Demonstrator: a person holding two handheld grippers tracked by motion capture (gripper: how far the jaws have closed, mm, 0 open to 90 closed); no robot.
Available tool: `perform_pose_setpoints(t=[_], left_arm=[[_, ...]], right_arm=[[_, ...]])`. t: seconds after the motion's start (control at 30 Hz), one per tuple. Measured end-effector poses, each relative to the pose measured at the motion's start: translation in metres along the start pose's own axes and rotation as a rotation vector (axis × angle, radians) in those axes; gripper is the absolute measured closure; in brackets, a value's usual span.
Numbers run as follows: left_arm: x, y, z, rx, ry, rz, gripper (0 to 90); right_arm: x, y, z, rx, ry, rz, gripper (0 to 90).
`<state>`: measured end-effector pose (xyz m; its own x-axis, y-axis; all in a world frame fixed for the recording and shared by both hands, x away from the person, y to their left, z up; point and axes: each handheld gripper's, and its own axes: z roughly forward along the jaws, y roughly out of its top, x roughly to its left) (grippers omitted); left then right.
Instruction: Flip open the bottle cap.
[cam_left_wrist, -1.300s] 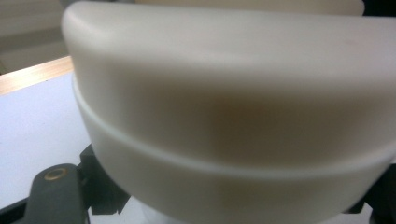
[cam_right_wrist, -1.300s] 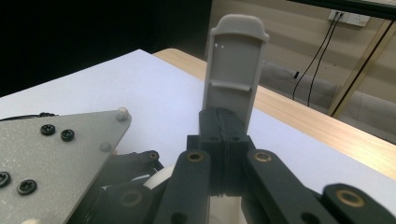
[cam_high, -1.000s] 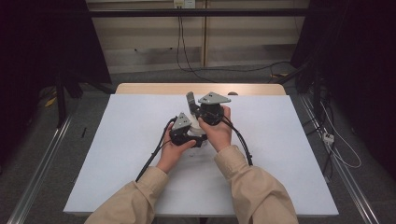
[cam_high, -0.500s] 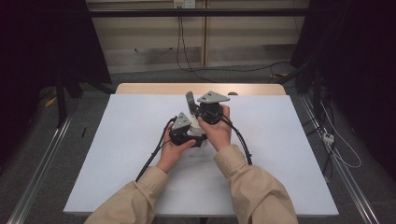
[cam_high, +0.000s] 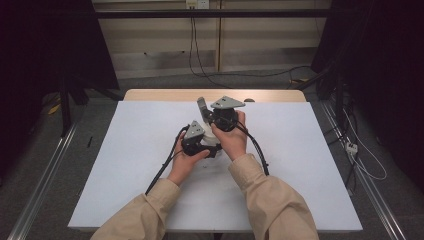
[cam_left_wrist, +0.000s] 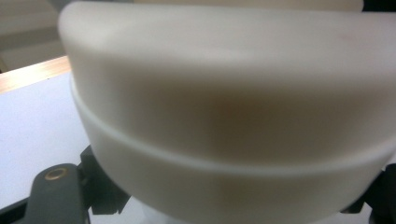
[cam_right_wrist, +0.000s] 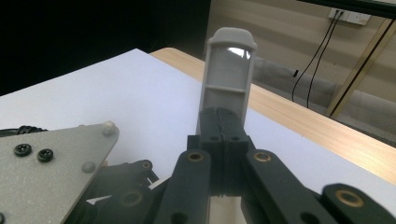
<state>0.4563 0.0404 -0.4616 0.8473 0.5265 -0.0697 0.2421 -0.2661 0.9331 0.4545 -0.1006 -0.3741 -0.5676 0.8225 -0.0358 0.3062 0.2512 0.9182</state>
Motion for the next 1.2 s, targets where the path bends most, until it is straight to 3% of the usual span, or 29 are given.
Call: perform_pose_setpoints(t=[0.2, 0.37, 0.5, 0.57, 1.2], left_arm=[[0.000, 0.000, 0.000, 0.000, 0.001, 0.001, 18.7], [0.000, 0.000, 0.000, 0.002, 0.001, 0.004, 18.7], [0.001, 0.000, 0.000, -0.001, -0.014, 0.007, 18.7], [-0.001, 0.000, 0.000, 0.002, 0.005, 0.004, 18.7], [-0.001, 0.000, 0.000, 0.003, 0.006, 0.003, 18.7]], right_arm=[[0.000, 0.001, 0.002, 0.001, -0.004, -0.007, 90.0], [-0.001, 0.001, 0.004, -0.004, 0.004, 0.014, 90.0], [0.000, 0.002, 0.005, 0.002, 0.002, -0.001, 90.0], [0.000, 0.002, 0.006, 0.001, 0.002, 0.000, 90.0], [-0.001, 0.002, 0.011, 0.016, 0.006, 0.007, 90.0]])
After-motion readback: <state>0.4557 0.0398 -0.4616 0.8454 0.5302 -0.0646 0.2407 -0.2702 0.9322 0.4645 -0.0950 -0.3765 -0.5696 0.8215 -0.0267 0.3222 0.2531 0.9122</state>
